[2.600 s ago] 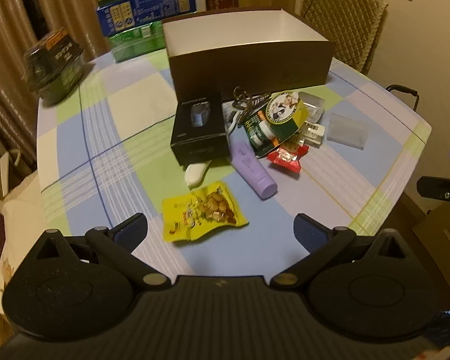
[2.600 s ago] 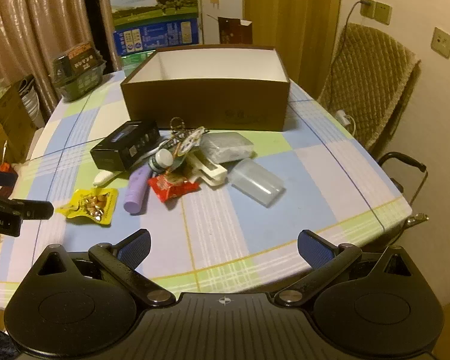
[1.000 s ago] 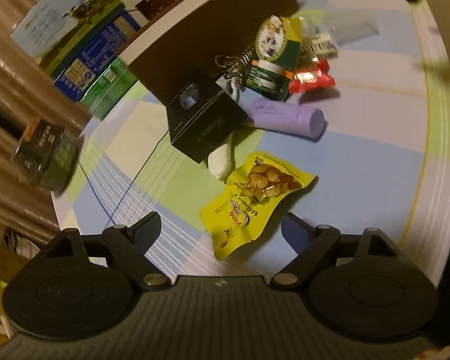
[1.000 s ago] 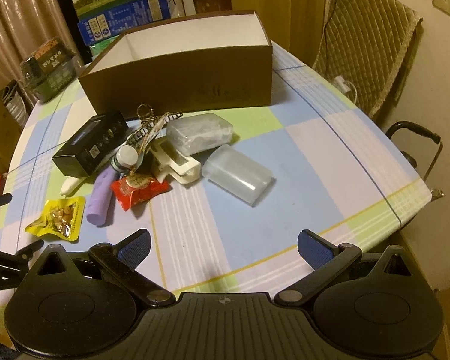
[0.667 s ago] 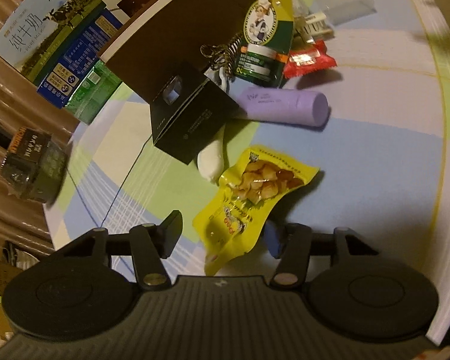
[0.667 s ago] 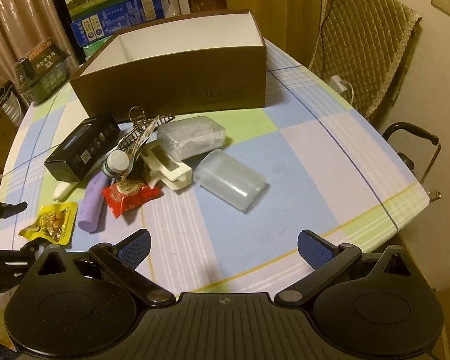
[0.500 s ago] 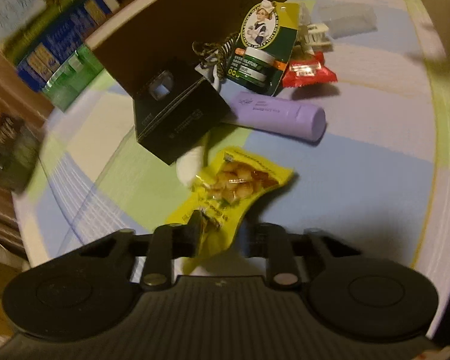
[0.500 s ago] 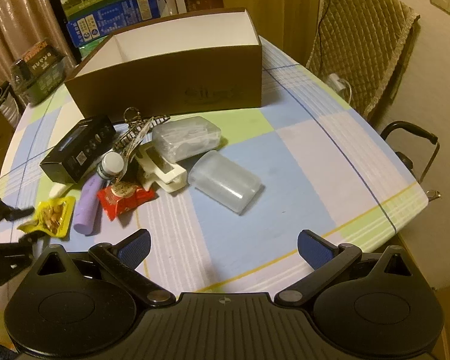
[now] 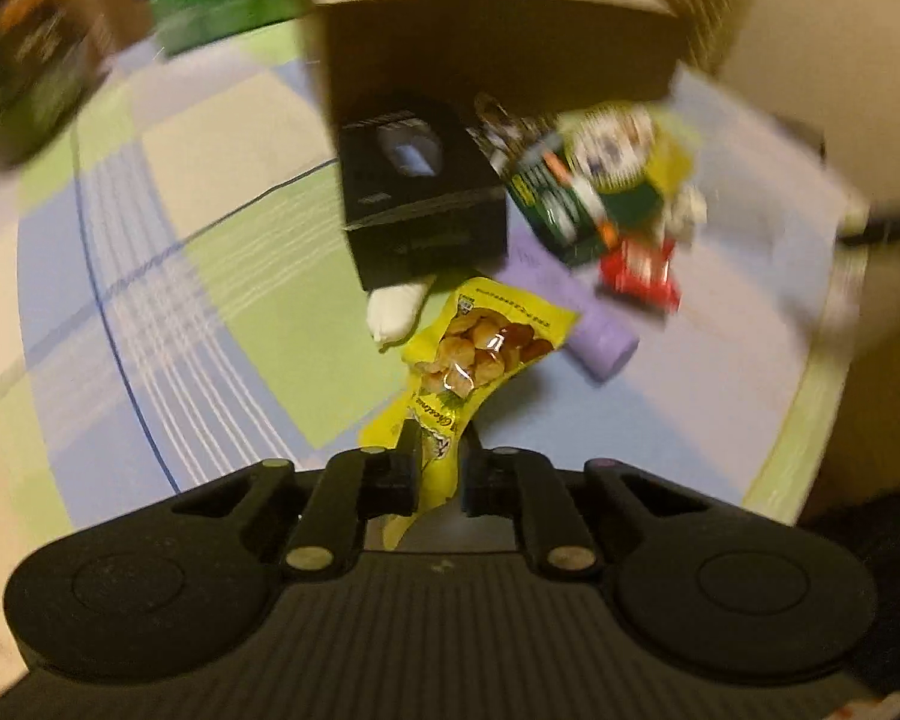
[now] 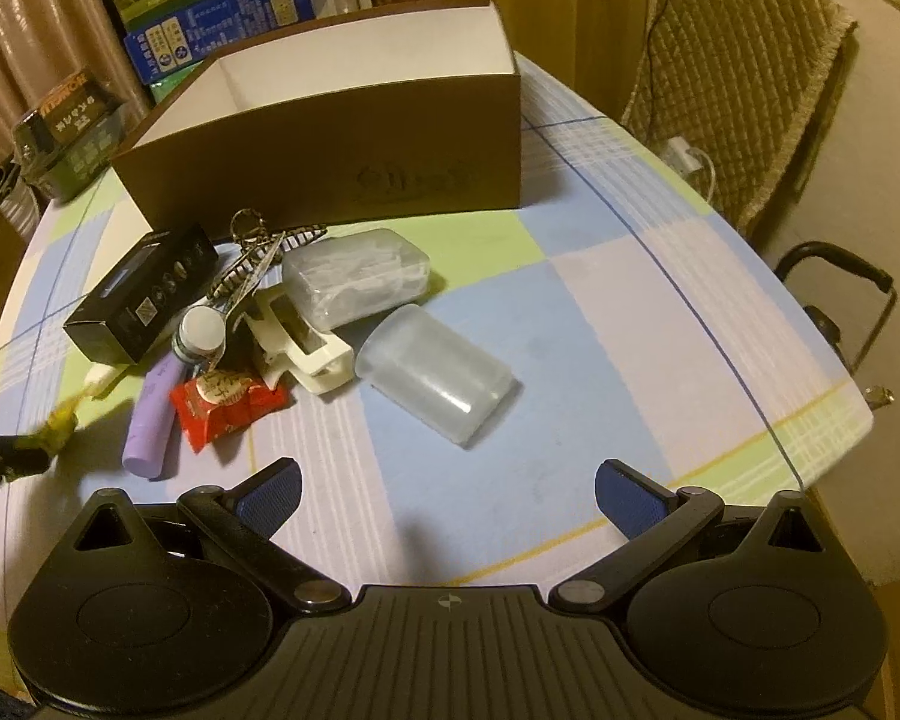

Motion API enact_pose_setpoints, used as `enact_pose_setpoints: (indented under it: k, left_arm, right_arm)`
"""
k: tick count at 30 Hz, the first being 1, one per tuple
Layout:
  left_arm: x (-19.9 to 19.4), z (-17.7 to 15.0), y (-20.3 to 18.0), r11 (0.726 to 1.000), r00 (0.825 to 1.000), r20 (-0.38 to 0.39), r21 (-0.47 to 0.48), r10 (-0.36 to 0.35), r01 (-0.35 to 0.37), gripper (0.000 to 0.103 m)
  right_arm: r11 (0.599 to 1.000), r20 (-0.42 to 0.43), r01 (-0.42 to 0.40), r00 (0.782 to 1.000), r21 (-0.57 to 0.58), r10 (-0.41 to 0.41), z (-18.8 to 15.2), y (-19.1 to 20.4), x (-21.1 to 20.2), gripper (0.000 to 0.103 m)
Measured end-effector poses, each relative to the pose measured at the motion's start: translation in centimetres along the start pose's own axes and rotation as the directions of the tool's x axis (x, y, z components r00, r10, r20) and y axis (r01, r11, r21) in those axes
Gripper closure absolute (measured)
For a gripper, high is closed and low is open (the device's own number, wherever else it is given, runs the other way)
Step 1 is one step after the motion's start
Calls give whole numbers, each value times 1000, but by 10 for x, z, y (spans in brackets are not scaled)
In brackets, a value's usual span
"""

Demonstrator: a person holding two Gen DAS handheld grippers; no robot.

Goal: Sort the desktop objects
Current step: 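Close the left gripper on the yellow snack bag and lift it, then lift the yellow snack bag with the left gripper while the right gripper grasps the clear cup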

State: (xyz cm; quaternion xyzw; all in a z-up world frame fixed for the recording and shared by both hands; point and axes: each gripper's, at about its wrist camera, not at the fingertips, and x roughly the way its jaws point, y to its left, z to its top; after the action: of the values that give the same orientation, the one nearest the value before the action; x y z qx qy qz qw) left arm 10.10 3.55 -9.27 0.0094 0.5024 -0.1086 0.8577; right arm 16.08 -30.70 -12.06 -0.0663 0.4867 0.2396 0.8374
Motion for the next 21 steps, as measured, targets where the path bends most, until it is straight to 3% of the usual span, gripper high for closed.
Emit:
enact_pose_setpoints:
  k: [3,6,13,17,21]
  left_arm:
    - [-5,3,13,992,999,11,-119,-34,35,96]
    - [-7,3,19,981,1000,16,-191,-21,23,97]
    - [-16,3,28,955,999,34,-295,23,-12,101]
    - [-16,1,28,944,998,32,-327,47,-34,101]
    - [-17,2,24,937,997,30,-344,71,-57,101]
  right_arm:
    - [999,7,-24,1000,-26,24,7,0,7,2]
    - [996,17,-57,998,-68,58,14,3,14,2]
    - [970,41,-86,994,-226,97,24,8,28,2]
    - [949,15,-111,993,-296,121,28,8,42,21]
    - [929,-7,-131,990,-346,137,33,5,54,29]
